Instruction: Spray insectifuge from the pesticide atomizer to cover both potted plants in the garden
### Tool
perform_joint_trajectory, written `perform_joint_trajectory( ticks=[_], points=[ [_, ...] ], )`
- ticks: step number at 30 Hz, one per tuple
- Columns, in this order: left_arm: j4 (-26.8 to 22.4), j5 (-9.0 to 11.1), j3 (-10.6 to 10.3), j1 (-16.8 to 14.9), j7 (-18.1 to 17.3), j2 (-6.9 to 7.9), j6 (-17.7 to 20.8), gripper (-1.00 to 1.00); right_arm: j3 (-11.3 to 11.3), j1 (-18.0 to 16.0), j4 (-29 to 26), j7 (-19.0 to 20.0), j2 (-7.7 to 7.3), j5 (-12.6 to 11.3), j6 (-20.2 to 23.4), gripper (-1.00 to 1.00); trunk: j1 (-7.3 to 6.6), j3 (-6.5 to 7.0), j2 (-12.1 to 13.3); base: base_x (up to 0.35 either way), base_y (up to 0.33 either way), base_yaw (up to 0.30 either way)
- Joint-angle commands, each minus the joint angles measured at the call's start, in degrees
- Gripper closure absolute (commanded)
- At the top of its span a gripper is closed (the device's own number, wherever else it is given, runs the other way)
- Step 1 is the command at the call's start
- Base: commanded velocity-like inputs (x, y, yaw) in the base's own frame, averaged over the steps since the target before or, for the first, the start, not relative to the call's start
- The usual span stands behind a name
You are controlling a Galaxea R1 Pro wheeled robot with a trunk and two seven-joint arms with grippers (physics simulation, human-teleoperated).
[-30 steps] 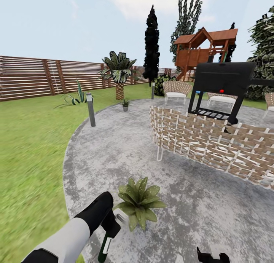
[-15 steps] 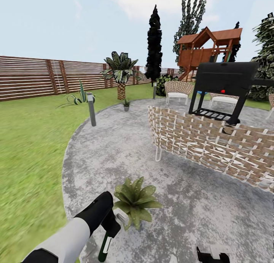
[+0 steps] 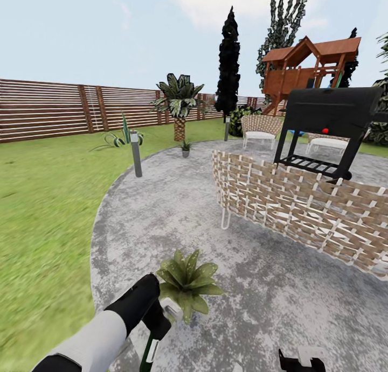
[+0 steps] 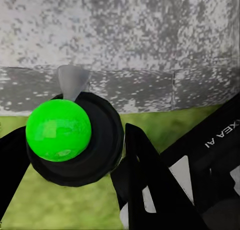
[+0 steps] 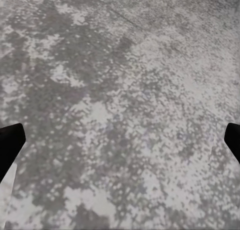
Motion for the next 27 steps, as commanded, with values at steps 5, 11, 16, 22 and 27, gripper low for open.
perform_joint_trajectory(
  ticks=[5,11,16,22,27],
  points=[
    [-0.8,-0.9,-0.3,-0.7,-0.7,-0.03,0.1,1.0,-0.3,0.0,0.1,-0.3,0.0,0.6,-0.2,-1.0,-0.01,-0.05,0.0,0.0,-0.001,0.004],
    [-0.1,-1.7,-0.6,-7.6,-0.6,0.1,2.5,1.0,-0.4,0.0,0.1,-0.3,-0.08,0.7,-0.2,-1.0,-0.01,-0.05,0.0,0.0,0.0,0.0],
    [0.2,-9.5,-0.6,-7.0,-0.7,1.06,2.6,1.0,-0.3,0.0,0.1,-0.3,-0.09,0.7,-0.2,-1.0,-0.01,-0.05,0.0,0.0,0.0,0.0],
    [7.2,-9.6,0.1,-5.3,-1.0,3.41,0.7,1.0,-0.4,0.0,0.1,-0.3,-0.09,0.7,-0.2,-1.0,-0.01,-0.05,0.0,0.0,0.0,0.0],
    [7.7,-9.6,2.4,-2.0,-0.9,4.1,-3.4,1.0,-0.3,0.0,0.1,-0.3,-0.09,0.7,-0.2,-1.0,-0.01,-0.05,0.0,0.0,0.0,0.0]
  ],
)
